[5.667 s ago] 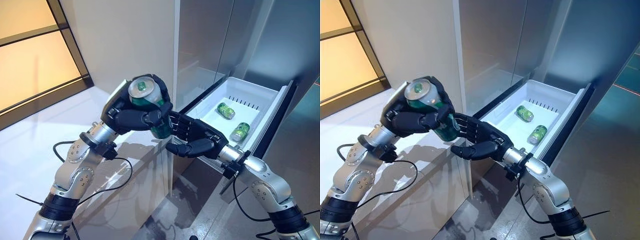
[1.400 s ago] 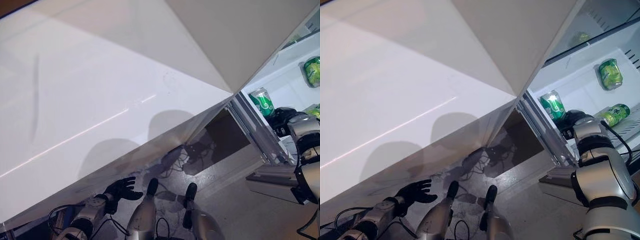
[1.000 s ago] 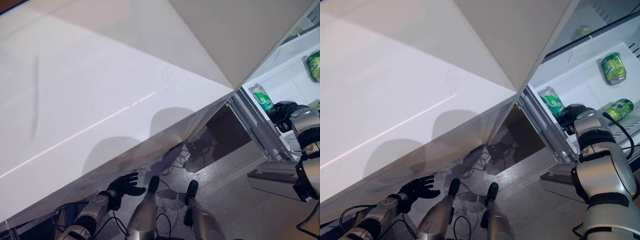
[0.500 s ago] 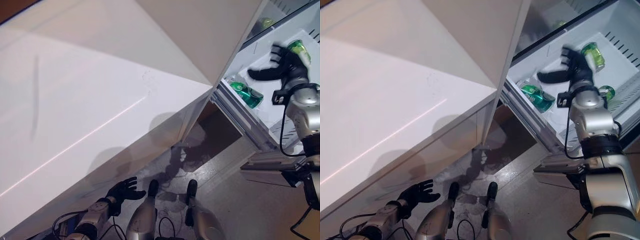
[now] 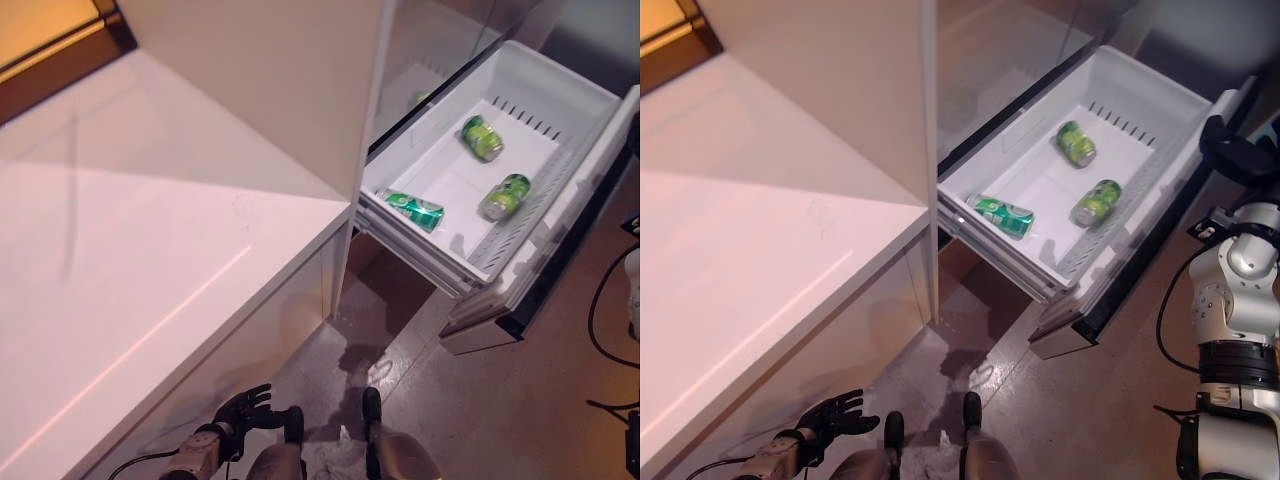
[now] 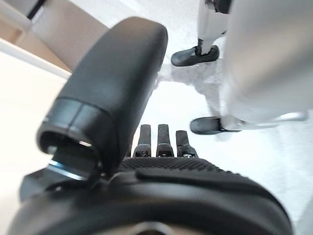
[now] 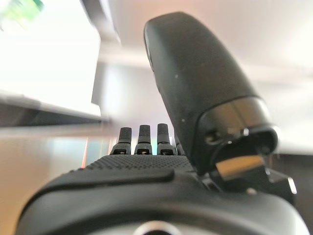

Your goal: Put drinks into fridge and close the fridge

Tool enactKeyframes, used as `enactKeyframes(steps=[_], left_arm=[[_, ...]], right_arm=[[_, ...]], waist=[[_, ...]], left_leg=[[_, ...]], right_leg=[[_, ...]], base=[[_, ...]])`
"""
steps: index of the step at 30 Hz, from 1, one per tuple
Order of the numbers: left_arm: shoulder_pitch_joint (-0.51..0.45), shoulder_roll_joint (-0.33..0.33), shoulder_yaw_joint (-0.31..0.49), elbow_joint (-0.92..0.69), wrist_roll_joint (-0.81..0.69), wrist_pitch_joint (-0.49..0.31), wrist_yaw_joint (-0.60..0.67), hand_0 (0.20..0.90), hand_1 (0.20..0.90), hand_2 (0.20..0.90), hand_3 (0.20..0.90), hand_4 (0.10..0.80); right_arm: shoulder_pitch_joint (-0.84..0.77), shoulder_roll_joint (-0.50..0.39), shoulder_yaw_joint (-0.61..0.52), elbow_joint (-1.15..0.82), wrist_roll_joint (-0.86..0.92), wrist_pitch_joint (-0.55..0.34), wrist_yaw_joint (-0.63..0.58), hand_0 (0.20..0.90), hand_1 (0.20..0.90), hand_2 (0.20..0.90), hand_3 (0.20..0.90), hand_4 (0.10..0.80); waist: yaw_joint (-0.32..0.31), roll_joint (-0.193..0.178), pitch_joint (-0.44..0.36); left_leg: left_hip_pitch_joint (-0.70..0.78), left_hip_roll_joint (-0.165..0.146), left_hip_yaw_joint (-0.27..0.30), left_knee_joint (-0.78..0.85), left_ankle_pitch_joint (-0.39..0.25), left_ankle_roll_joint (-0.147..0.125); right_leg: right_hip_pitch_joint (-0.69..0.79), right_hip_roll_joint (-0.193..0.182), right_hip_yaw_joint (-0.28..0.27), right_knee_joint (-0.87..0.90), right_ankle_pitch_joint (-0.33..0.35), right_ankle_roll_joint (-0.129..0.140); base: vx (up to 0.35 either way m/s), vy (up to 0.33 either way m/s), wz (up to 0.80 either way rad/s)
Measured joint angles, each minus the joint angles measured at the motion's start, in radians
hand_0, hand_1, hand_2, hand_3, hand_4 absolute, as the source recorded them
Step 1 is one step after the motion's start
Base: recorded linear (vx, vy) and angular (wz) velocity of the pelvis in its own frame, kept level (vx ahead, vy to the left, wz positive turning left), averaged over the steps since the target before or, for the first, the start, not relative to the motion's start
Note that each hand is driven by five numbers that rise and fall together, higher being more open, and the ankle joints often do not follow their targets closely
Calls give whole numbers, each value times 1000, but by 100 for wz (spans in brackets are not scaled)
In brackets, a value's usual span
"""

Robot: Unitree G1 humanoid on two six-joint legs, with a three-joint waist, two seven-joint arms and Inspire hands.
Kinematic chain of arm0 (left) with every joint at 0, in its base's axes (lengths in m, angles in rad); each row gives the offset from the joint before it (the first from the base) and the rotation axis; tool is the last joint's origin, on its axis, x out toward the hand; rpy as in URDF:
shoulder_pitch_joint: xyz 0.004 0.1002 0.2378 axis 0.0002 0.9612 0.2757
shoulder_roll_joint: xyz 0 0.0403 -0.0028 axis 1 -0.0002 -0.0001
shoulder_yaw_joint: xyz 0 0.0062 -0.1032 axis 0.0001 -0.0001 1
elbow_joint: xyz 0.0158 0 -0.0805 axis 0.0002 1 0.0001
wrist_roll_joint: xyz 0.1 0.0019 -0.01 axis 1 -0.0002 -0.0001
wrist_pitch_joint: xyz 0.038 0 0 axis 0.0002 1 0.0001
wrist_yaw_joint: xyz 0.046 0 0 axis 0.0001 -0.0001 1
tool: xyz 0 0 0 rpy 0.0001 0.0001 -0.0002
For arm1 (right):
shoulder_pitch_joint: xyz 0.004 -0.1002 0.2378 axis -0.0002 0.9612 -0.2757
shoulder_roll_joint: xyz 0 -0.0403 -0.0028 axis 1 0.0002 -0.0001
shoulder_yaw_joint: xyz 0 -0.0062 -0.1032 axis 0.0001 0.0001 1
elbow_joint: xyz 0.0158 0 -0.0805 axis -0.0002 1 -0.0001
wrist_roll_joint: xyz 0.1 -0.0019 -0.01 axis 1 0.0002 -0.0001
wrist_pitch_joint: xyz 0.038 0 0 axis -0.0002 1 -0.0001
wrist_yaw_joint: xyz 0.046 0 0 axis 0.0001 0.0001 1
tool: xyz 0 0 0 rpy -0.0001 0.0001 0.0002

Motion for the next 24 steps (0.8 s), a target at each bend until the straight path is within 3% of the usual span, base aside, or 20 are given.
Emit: enactKeyframes(steps=[7,12,18,19,20,21,24], left_arm=[[-18,-12,-48,22,39,23,-4,900,900,900,900,800],[-2,-14,-91,23,62,23,-4,900,900,900,900,800],[-50,-8,-93,4,54,-15,0,900,900,900,900,800],[-61,-1,-95,-11,53,-19,1,900,900,900,900,800],[-73,12,-93,-24,52,-20,4,900,900,900,900,800],[-83,13,-84,-31,51,-23,18,900,900,900,900,800],[-106,9,-73,-45,35,-27,44,900,900,900,900,800]], right_arm=[[41,154,27,59,48,-33,-54,900,900,900,900,800],[69,159,60,91,97,14,-29,900,900,900,900,800],[40,153,60,173,221,54,86,900,900,900,900,800],[21,144,61,178,256,58,113,900,900,900,900,800],[6,142,60,179,288,67,143,900,900,900,900,800],[-12,140,59,179,311,68,158,900,900,900,900,800],[-76,134,56,181,344,69,217,900,900,900,900,800]], waist=[[-4,17,-7],[27,7,0],[61,2,52],[59,2,65],[59,-10,87],[57,-17,100],[41,-2,131]], left_leg=[[-12,-3,2,226,-120,8],[-93,-39,-4,393,-189,27],[-276,-61,-8,618,-251,45],[-320,-61,-14,645,-253,51],[-368,-60,-4,690,-260,57],[-400,-69,1,732,-270,55],[-471,-82,-15,786,-279,51]], right_leg=[[6,-4,4,185,-103,-5],[-99,-41,12,408,-202,8],[-255,-54,27,560,-233,26],[-287,-56,29,585,-232,27],[-338,-58,25,686,-268,-7],[-368,-52,25,754,-320,-5],[-428,-42,27,765,-318,4]], base=[[110,-23,0],[-14,-9,7],[-167,23,3],[-163,65,-12],[-162,68,-12],[-157,71,-3],[-94,67,-11]])
